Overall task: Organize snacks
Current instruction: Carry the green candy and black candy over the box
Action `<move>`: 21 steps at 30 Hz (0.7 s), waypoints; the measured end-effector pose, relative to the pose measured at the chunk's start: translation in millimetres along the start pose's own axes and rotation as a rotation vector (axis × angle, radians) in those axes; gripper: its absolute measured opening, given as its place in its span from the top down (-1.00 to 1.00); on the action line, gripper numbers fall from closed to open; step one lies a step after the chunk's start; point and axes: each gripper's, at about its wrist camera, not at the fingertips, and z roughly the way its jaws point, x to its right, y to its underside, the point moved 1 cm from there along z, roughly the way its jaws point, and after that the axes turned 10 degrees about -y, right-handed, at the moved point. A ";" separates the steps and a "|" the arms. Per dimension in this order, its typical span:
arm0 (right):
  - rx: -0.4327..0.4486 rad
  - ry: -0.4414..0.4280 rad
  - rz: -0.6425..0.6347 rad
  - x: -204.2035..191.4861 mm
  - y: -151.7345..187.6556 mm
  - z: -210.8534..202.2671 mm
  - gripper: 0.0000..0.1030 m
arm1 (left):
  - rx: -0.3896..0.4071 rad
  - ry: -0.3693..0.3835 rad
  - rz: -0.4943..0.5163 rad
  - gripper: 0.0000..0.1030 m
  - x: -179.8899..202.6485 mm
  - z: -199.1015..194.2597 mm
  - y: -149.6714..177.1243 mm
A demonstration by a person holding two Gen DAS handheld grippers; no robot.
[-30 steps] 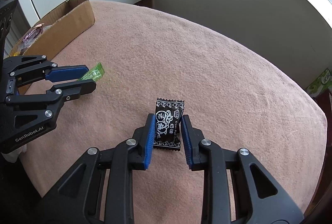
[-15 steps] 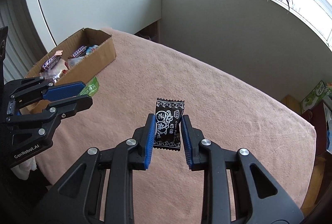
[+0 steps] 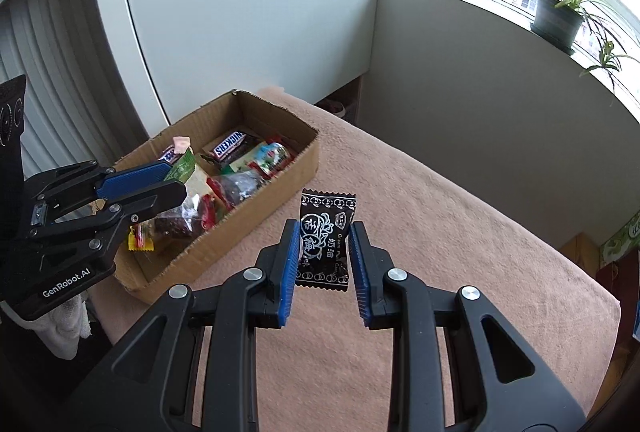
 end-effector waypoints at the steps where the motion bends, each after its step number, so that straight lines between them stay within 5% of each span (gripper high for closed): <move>1: -0.001 -0.010 -0.003 -5.1 -4.1 4.5 0.50 | 0.002 -0.010 -0.012 0.60 -7.3 -0.2 0.2; 21: -0.048 -0.136 -0.028 -53.9 -52.8 85.5 0.50 | 0.002 -0.143 -0.079 0.60 -79.9 3.1 11.0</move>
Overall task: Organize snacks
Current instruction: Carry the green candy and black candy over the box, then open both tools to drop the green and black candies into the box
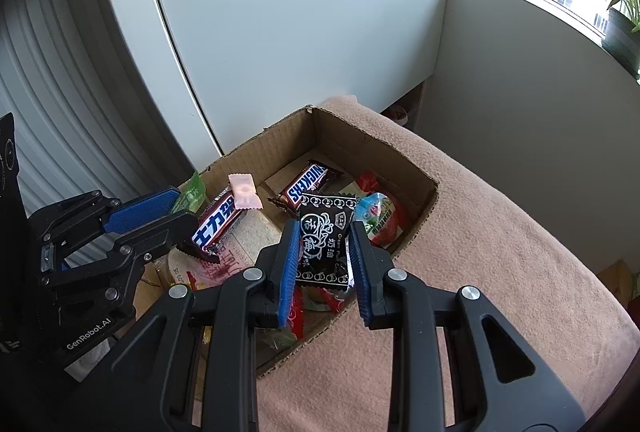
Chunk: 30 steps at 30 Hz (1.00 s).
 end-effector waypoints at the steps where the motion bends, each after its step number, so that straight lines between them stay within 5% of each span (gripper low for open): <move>1: -0.002 -0.004 0.002 0.0 -0.1 2.6 0.50 | -0.002 -0.003 0.001 0.60 -0.6 0.8 0.7; 14: -0.008 -0.021 0.028 1.9 -0.4 8.2 0.48 | -0.014 -0.010 0.015 0.59 1.8 3.7 1.4; 22: 0.026 -0.018 0.056 7.0 5.6 -9.0 0.21 | -0.012 -0.017 0.024 0.45 6.2 2.7 1.9; 24: 0.043 -0.018 0.067 8.0 8.9 -15.1 -0.05 | -0.009 -0.018 0.027 0.43 6.8 -0.3 2.4; 30: 0.068 0.004 0.080 3.0 22.7 -28.6 -0.27 | 0.010 -0.023 0.036 0.29 11.5 -14.1 5.4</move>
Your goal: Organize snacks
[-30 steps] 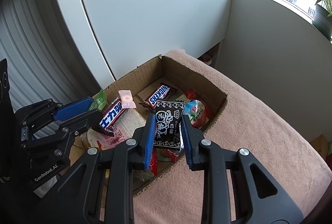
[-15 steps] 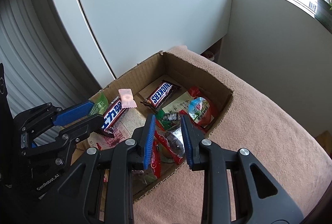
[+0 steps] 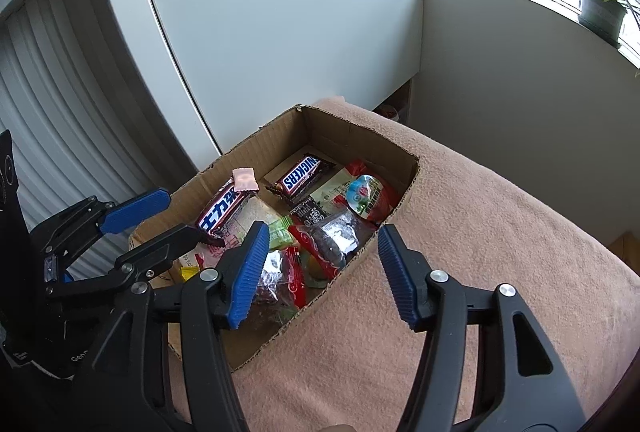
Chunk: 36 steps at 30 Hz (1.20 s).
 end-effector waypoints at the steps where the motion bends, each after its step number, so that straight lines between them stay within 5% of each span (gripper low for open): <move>1: 0.006 0.005 0.005 -0.3 2.6 -2.8 -0.29 | 0.006 -0.005 0.004 0.17 1.0 -2.8 0.6; 8: 0.044 0.033 0.014 -9.9 16.0 -22.5 -0.34 | 0.026 -0.030 -0.020 -0.15 -2.5 -18.8 6.0; 11: 0.083 0.049 0.041 -13.1 22.3 -33.2 -0.77 | 0.027 -0.041 -0.048 -0.35 -7.3 -22.4 9.6; 21: 0.207 0.113 0.094 -23.4 74.3 -54.2 -0.79 | 0.025 -0.080 -0.057 -0.41 -1.3 -31.8 30.4; 28: 0.273 0.142 0.062 -25.7 79.1 -75.0 -0.79 | 0.051 -0.124 -0.024 -0.42 12.2 -39.8 35.8; 36: 0.246 0.168 0.033 -30.4 93.1 -68.2 -0.79 | 0.054 -0.138 -0.016 -0.56 19.8 -40.4 39.0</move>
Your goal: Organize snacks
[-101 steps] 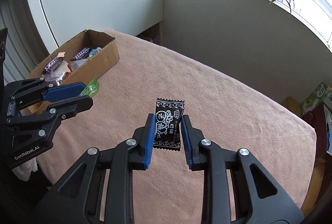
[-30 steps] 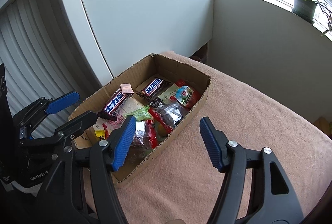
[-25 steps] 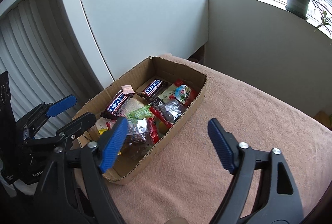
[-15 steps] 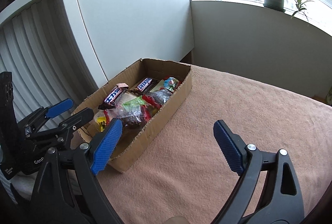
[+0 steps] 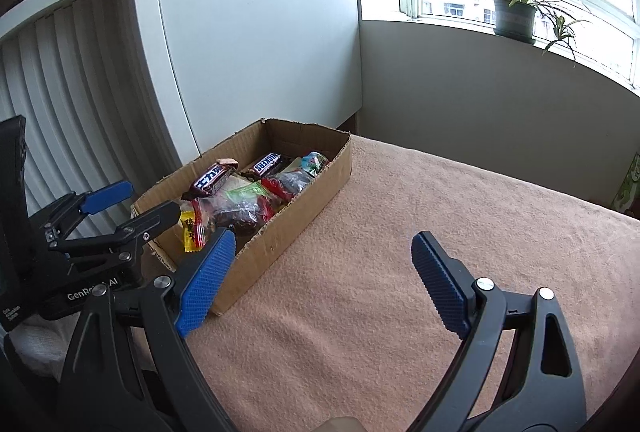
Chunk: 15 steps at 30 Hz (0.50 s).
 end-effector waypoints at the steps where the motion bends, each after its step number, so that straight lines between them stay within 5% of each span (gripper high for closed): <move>1: -0.002 0.006 -0.014 -2.6 1.5 0.2 -0.79 | 0.002 -0.003 0.002 -0.56 0.6 -0.8 0.6; 15: 0.037 0.005 -0.040 -12.8 0.3 -8.9 -0.79 | 0.005 -0.002 -0.010 -0.56 -0.1 -3.7 1.6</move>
